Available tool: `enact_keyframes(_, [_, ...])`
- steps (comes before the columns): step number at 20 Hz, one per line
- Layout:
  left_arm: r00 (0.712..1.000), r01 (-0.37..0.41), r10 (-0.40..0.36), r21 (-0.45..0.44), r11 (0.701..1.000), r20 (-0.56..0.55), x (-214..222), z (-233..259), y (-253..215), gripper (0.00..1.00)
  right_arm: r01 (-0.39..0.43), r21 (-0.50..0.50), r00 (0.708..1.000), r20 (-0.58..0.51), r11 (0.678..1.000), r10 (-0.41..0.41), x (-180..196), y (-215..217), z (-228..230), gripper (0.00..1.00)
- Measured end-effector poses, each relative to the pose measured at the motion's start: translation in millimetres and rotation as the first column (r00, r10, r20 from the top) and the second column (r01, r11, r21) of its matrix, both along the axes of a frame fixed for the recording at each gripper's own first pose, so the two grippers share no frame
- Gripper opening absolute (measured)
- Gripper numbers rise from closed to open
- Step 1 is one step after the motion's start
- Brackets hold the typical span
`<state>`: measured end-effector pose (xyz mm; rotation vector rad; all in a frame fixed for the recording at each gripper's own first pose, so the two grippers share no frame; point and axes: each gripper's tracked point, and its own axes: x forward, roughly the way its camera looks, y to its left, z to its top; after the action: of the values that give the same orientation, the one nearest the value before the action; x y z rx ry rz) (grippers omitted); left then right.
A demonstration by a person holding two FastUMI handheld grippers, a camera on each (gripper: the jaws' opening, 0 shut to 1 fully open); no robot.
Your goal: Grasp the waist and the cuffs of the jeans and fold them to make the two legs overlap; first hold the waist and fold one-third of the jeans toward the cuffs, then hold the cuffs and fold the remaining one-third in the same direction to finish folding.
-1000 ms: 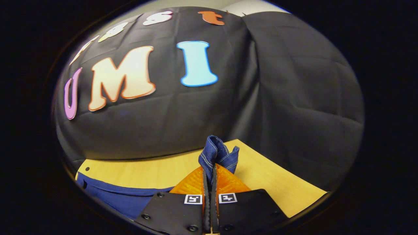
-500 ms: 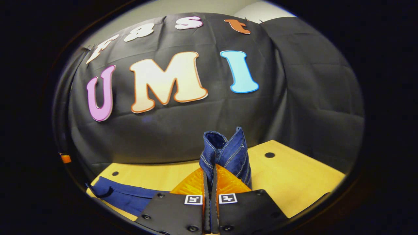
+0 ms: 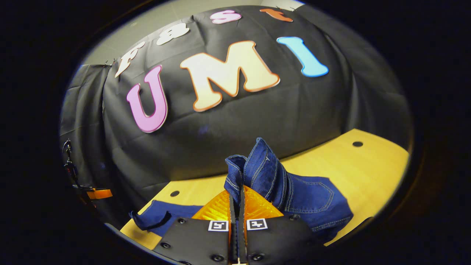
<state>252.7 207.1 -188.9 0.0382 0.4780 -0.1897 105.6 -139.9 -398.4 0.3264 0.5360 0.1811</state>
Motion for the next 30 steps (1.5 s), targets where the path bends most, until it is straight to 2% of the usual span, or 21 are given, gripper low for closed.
enact_keyframes(5, [0.999,0.007,-0.007,0.007,1.000,-0.045,-3,-22,10,0.95,-0.071,-0.028,0.992,-0.110,0.997,0.067,-18,27,-53,0.04])
enact_keyframes(7, [0.998,0.018,-0.017,0.010,1.000,-0.066,-3,-32,10,0.95,-0.107,0.013,0.978,-0.181,0.994,0.108,-38,38,-71,0.01])
enact_keyframes(8, [0.996,0.020,-0.019,0.010,1.000,-0.083,-2,-40,11,0.95,-0.125,0.055,0.972,-0.193,0.991,0.134,-45,47,-69,0.08])
enact_keyframes(11, [0.990,0.029,-0.030,-0.011,1.000,-0.140,0,-66,12,0.95,-0.132,-0.026,0.984,-0.123,0.991,0.128,-43,40,-53,0.96])
enact_keyframes(15, [0.970,0.027,-0.034,-0.033,0.999,-0.241,4,-112,16,0.96,-0.132,-0.077,0.987,-0.099,0.988,0.124,-43,16,-26,0.97])
enact_keyframes(19, [0.945,0.031,-0.040,-0.033,0.999,-0.325,7,-150,15,0.94,-0.097,-0.105,0.994,-0.058,0.990,0.091,-39,-4,-1,0.97])
enact_keyframes(22, [0.924,0.041,-0.046,-0.024,0.999,-0.379,7,-172,16,0.96,-0.082,-0.124,0.996,-0.040,0.989,0.078,-37,-17,11,0.97])
enact_keyframes(24, [0.925,0.036,-0.046,-0.033,0.999,-0.377,10,-173,14,1.00,-0.075,-0.135,0.997,-0.027,0.988,0.072,-36,-24,18,0.97])
enact_keyframes(27, [0.927,0.030,-0.047,-0.052,0.998,-0.373,8,-171,15,0.96,-0.067,-0.135,0.998,-0.016,0.989,0.065,-38,-30,23,0.97])
enact_keyframes(28, [0.924,0.020,-0.039,-0.054,0.998,-0.380,7,-173,15,0.99,-0.062,-0.131,0.998,-0.016,0.989,0.061,-38,-32,23,0.97])
enact_keyframes(30, [0.922,0.013,-0.045,-0.086,0.996,-0.385,6,-171,5,0.96,-0.056,-0.118,0.998,-0.019,0.991,0.054,-38,-37,25,0.97])
